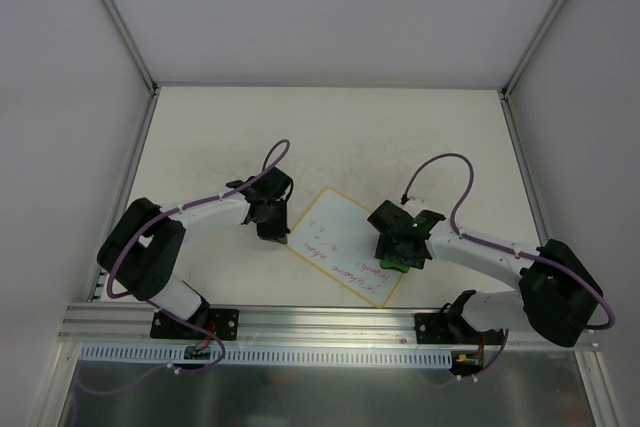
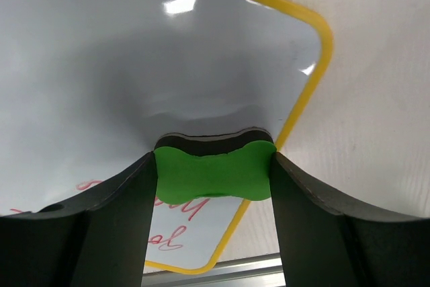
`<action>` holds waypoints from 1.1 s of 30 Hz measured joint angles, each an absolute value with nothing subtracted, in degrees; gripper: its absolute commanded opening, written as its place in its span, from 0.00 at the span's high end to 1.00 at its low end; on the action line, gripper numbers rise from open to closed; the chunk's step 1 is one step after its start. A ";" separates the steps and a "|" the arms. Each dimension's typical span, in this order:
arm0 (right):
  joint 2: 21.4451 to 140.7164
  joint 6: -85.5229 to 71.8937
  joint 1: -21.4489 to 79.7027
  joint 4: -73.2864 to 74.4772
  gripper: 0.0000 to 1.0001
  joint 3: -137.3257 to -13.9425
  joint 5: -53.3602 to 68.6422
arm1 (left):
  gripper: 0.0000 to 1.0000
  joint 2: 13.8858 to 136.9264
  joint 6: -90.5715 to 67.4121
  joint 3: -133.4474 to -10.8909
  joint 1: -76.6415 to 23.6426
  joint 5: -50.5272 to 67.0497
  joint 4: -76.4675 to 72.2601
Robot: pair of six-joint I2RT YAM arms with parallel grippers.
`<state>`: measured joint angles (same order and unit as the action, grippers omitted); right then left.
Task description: Erase the whiteboard
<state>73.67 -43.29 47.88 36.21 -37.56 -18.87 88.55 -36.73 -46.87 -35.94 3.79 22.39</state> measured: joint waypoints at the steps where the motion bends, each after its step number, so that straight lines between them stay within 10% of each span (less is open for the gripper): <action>1: 74.76 -43.22 48.73 36.25 0.76 -38.28 -19.22 | 1.00 88.53 -36.73 -46.87 -35.94 3.75 22.52; 15: 94.45 -39.53 64.12 33.43 0.76 -56.73 -17.23 | 1.00 88.25 -36.73 -46.70 -35.92 3.29 22.85; 33: 77.80 -42.46 50.50 35.90 0.72 -41.76 -18.09 | 1.00 87.94 -36.75 -46.30 -35.97 3.70 22.63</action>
